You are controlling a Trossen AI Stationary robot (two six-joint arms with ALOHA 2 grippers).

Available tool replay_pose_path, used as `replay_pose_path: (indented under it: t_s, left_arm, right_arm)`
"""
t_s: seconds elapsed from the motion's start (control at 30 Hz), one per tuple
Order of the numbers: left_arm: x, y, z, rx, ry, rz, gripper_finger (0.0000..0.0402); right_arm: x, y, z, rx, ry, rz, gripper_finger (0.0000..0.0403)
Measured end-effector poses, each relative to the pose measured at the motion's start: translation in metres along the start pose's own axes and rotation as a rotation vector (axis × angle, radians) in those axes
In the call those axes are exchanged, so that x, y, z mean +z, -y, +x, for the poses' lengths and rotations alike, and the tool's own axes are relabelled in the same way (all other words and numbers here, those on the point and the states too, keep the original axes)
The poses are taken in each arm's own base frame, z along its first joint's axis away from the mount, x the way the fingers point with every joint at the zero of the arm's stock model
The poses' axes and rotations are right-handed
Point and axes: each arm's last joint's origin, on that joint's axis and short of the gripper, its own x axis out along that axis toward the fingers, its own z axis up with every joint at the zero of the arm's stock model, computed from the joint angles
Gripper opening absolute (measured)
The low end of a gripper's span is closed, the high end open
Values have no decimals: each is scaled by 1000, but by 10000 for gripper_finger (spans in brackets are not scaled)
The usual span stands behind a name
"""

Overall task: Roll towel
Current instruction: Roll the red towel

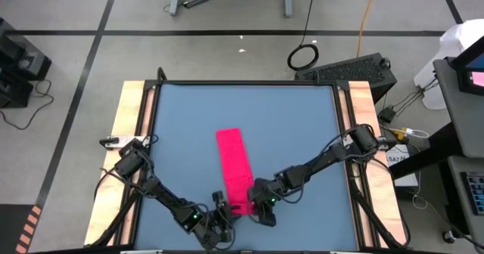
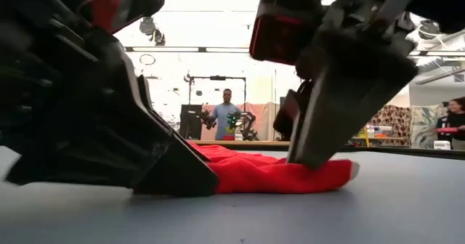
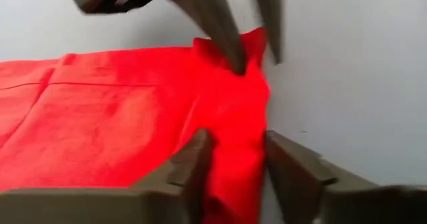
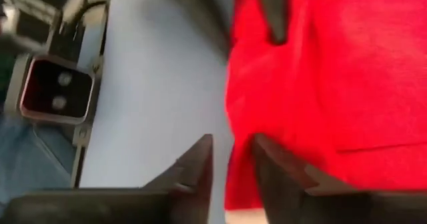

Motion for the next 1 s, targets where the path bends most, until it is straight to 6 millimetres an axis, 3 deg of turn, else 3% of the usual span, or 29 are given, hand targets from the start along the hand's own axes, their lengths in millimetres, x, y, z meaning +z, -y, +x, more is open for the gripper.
replay_pose_path:
  t_s: [0.17,0.27,0.47,0.67,1.0]
  left_arm:
    - [-1,0,-1,-1,-6,1,47]
    - [-2,0,-3,-6,-23,12,14]
    - [6,0,-11,-60,-59,-63,35]
    - [12,-2,-22,-89,-134,-213,33]
    - [10,-6,-23,-59,-190,-387,22]
  right_arm:
    - [0,-16,-17,-126,-83,-99,157]
    - [-3,-30,-27,-263,-102,-175,181]
    - [-6,-60,-25,-348,24,-388,200]
    - [-12,-73,-23,-368,78,-452,201]
    - [-17,-65,6,-424,134,-457,201]
